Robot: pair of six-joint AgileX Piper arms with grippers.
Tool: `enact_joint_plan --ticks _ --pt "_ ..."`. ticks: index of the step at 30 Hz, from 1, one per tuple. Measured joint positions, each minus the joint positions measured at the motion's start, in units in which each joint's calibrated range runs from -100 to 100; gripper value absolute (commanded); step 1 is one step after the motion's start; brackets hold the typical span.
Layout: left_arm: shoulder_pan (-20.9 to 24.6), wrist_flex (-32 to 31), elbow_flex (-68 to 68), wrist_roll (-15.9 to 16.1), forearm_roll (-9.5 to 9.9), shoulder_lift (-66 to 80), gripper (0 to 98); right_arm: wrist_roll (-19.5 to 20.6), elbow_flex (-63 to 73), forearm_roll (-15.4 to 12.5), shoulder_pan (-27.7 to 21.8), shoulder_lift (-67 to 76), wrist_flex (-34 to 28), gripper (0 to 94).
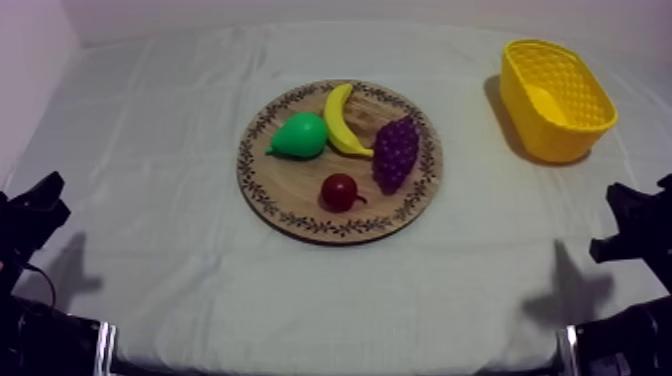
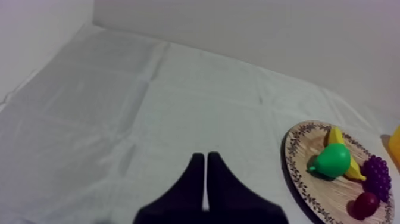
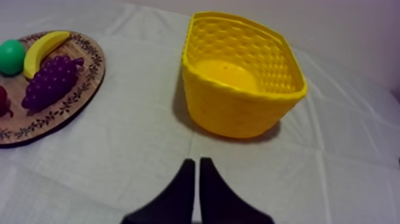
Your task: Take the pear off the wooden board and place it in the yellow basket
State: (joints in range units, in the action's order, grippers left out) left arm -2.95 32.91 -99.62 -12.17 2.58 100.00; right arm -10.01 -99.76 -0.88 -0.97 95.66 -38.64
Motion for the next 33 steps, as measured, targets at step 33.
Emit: enact_joint_plan --ticks 33 --pt "0.00 0.00 0.00 0.00 0.00 0.00 0.1 6.21 19.00 2.83 -3.26 -22.57 7.63 0.7"
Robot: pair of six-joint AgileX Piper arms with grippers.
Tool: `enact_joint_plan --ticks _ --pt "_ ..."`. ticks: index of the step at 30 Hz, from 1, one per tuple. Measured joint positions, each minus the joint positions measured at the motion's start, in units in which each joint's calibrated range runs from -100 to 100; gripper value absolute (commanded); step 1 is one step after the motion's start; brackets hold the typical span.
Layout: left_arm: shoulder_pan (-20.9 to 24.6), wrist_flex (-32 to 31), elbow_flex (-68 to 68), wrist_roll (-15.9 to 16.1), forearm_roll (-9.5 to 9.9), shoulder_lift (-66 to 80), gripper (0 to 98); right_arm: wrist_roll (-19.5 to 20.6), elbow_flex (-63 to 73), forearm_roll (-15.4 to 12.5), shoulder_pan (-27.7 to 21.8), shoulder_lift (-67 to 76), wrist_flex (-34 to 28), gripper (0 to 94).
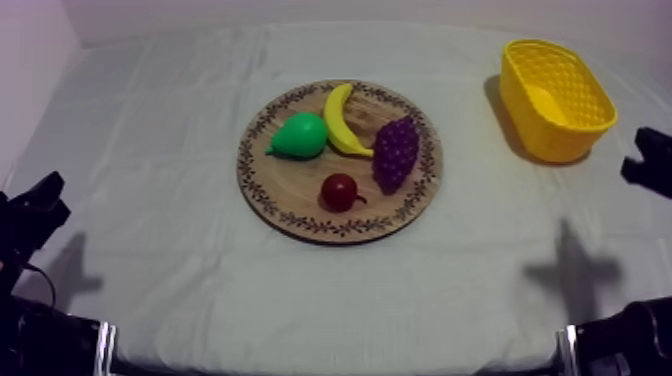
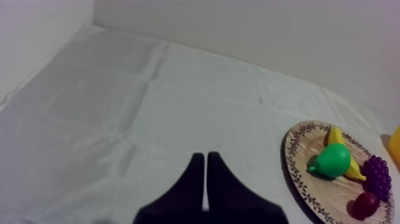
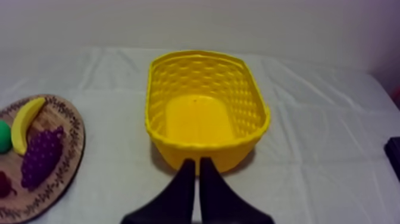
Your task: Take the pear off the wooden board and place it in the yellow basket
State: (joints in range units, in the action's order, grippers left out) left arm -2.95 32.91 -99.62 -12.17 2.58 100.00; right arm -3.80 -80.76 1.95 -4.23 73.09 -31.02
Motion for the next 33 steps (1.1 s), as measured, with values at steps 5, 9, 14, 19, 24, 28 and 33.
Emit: enact_joint_plan --ticks 5,9,14,19,24,28,33 --pt "0.00 0.00 0.00 0.00 0.00 0.00 0.1 -2.14 11.78 -3.13 0.44 -8.38 -5.68 0.7" --pt "0.00 0.00 0.00 0.00 0.00 0.00 0.1 -4.53 22.54 -3.81 1.56 -14.91 -10.84 0.7" --pt "0.00 0.00 0.00 0.00 0.00 0.00 0.1 -6.62 33.64 -4.59 4.43 -23.60 -16.87 0.8" --pt "0.00 0.00 0.00 0.00 0.00 0.00 0.1 -9.02 42.24 -6.41 8.53 -32.35 -17.73 1.0" --pt "0.00 0.00 0.00 0.00 0.00 0.00 0.1 -12.17 48.86 -9.70 12.43 -40.87 -20.61 1.7" --pt "0.00 0.00 0.00 0.00 0.00 0.00 0.1 -14.95 54.71 -11.86 14.95 -47.53 -23.97 4.6" --pt "0.00 0.00 0.00 0.00 0.00 0.00 0.1 -17.68 61.22 -13.90 17.44 -55.57 -27.05 17.0"
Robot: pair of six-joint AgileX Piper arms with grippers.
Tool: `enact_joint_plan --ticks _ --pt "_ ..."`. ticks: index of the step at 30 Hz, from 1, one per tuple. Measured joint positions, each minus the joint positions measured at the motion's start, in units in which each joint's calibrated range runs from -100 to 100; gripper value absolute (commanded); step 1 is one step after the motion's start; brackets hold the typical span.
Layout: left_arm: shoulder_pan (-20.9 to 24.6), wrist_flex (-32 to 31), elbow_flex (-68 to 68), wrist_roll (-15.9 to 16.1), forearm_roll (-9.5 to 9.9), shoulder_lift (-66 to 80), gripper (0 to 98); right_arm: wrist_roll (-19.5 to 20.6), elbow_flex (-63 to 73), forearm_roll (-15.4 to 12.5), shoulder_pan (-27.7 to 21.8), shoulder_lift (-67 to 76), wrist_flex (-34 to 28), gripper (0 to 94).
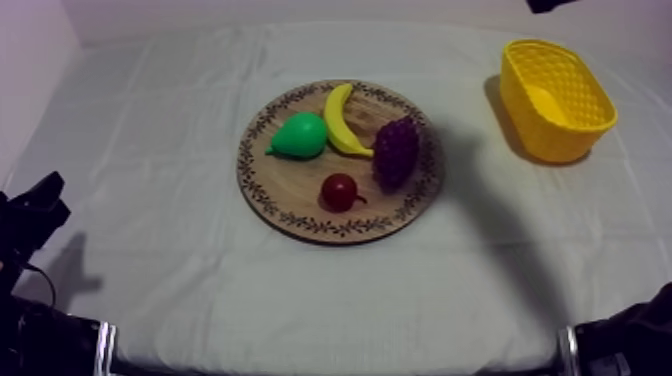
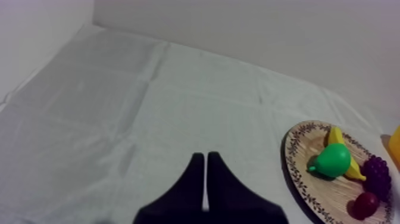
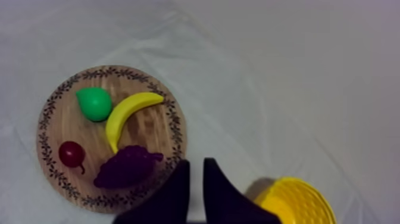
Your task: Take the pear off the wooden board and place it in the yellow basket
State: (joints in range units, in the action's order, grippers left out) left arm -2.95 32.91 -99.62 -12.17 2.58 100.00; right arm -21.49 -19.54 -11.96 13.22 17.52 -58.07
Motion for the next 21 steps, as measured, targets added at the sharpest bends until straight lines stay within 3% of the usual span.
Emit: enact_joint_plan --ticks 8,12,16,21 --pt "0.00 0.00 0.00 0.00 0.00 0.00 0.1 -4.11 7.22 -3.73 2.74 -12.33 -1.61 56.3" --pt "0.00 0.00 0.00 0.00 0.00 0.00 0.1 -5.71 10.12 -4.75 4.01 -17.20 -4.36 70.2" --pt "0.00 0.00 0.00 0.00 0.00 0.00 0.1 -5.79 13.68 -5.57 4.42 -21.37 -6.87 77.0" --pt "0.00 0.00 0.00 0.00 0.00 0.00 0.1 -6.31 18.56 -5.69 4.81 -26.16 -9.79 78.3"
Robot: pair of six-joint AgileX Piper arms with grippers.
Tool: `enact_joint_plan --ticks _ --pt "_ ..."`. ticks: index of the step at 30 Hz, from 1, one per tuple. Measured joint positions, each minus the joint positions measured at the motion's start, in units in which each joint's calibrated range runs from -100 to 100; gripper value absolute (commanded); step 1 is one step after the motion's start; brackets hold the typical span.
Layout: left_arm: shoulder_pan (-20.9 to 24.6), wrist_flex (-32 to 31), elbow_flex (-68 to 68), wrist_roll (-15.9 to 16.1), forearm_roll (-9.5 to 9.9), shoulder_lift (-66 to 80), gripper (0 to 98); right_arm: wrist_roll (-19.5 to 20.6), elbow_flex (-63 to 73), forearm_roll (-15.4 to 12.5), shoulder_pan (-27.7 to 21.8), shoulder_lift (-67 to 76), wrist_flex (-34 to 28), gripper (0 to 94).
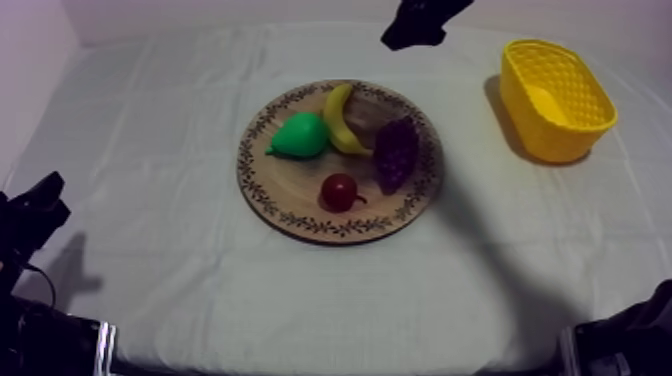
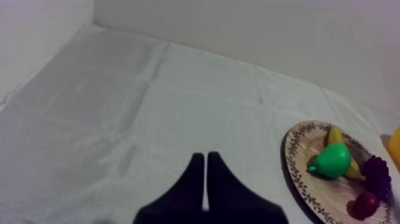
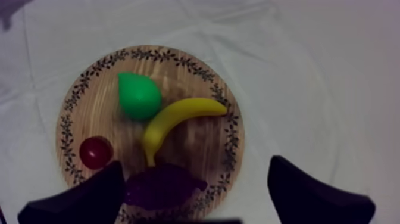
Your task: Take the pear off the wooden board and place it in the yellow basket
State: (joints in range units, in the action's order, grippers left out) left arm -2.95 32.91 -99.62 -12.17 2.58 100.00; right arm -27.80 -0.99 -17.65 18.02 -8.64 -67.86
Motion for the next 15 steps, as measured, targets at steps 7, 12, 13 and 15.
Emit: enact_joint_plan --ticks 7,12,13,15 --pt "0.00 0.00 0.00 0.00 0.00 0.00 0.1 -0.90 6.07 0.65 1.62 -6.97 -4.86 79.9" --pt "0.00 0.00 0.00 0.00 0.00 0.00 0.1 -1.04 9.65 1.26 2.98 -12.23 -7.06 81.4" --pt "0.00 0.00 0.00 0.00 0.00 0.00 0.1 -1.04 10.10 1.33 3.24 -13.38 -7.14 81.6" --pt "0.00 0.00 0.00 0.00 0.00 0.00 0.1 -1.07 10.71 1.56 3.77 -15.51 -7.29 81.9"
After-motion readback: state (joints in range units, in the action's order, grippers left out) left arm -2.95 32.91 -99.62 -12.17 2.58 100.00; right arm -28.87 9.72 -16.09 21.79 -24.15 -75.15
